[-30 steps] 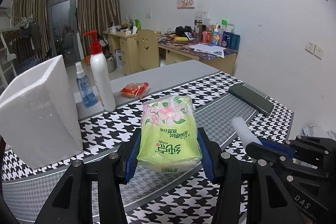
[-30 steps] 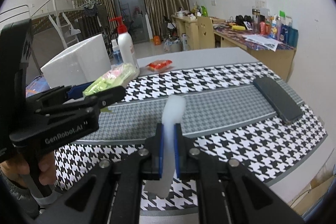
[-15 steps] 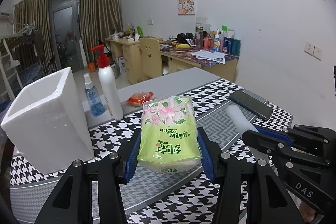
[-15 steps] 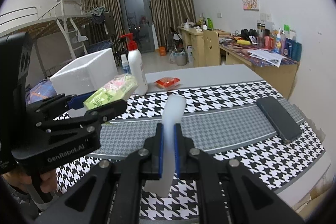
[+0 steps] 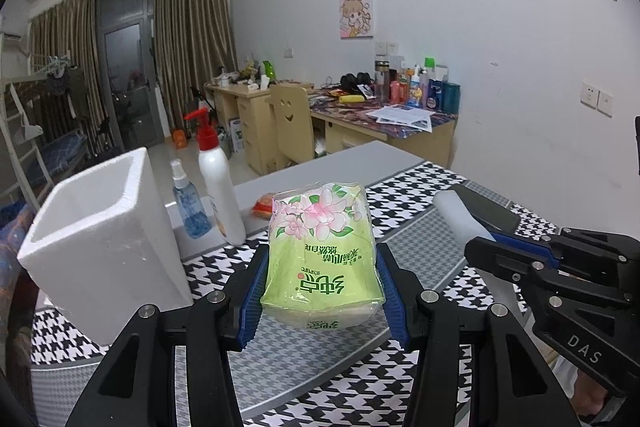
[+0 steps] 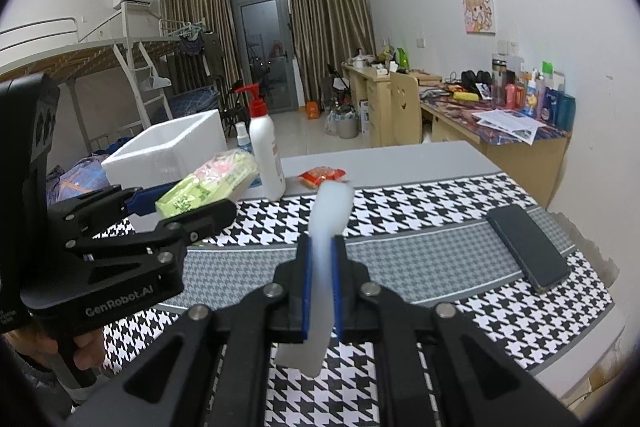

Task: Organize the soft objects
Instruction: 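Carry the tissue pack and the foam roller up toward the white foam box with both tools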

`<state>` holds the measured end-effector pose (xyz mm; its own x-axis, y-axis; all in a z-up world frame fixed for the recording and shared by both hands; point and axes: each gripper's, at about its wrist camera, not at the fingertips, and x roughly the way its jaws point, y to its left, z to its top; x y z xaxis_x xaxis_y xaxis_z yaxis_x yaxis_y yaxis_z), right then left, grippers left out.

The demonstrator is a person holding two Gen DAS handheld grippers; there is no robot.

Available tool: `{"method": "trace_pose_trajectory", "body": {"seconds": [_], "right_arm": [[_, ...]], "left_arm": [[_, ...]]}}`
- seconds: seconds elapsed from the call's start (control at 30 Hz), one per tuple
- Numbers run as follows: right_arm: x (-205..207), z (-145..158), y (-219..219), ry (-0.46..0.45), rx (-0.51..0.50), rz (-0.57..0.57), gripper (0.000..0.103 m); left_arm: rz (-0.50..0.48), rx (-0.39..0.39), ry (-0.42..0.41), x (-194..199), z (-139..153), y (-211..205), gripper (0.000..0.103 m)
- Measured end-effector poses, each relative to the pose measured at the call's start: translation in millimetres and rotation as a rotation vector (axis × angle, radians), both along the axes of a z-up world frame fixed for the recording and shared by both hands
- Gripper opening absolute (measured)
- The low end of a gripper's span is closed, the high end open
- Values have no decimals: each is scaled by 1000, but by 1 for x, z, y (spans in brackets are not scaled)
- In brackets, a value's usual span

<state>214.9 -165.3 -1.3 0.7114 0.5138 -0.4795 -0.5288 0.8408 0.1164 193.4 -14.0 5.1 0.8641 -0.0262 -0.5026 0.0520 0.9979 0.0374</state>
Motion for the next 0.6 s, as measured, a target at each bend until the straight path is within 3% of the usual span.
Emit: {"method": "trace_pose_trajectory", "body": {"seconds": [0.6], "right_arm": [[4,18,16,-53,-1,38,12]], "left_arm": [[41,8,-29,4,16,17,53]]}}
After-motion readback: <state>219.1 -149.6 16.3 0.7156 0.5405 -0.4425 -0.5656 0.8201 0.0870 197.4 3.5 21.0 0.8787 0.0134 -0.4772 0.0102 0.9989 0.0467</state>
